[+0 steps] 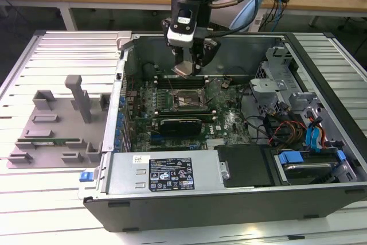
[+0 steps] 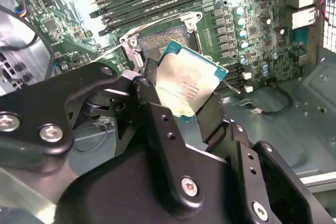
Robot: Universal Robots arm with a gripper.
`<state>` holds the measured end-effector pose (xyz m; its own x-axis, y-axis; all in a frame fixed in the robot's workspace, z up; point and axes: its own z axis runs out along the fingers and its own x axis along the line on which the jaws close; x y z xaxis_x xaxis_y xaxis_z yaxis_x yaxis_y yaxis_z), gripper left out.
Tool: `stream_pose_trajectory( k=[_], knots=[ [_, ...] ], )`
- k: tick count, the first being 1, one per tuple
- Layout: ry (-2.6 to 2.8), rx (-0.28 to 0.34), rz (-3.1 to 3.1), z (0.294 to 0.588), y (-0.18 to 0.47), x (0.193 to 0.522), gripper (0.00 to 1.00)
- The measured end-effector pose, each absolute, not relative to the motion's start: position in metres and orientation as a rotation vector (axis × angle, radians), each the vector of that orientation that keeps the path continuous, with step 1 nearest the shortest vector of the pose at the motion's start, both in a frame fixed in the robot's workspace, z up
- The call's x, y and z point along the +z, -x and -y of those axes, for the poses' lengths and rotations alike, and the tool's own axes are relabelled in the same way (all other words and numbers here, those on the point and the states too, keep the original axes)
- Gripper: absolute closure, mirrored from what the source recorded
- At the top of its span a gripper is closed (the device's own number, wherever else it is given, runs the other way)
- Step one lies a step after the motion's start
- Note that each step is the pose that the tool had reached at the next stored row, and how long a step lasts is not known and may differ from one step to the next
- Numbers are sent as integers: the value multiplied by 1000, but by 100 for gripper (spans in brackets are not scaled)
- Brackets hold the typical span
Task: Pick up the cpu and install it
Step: 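Place the cpu into insertion slot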
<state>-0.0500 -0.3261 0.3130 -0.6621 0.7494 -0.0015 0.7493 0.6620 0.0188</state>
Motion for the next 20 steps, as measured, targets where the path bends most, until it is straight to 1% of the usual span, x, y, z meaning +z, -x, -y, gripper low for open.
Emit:
stream_pose_trajectory(
  k=[20],
  knots=[
    [-1977, 21, -2424, 326, 50, 312, 45]
  ],
)
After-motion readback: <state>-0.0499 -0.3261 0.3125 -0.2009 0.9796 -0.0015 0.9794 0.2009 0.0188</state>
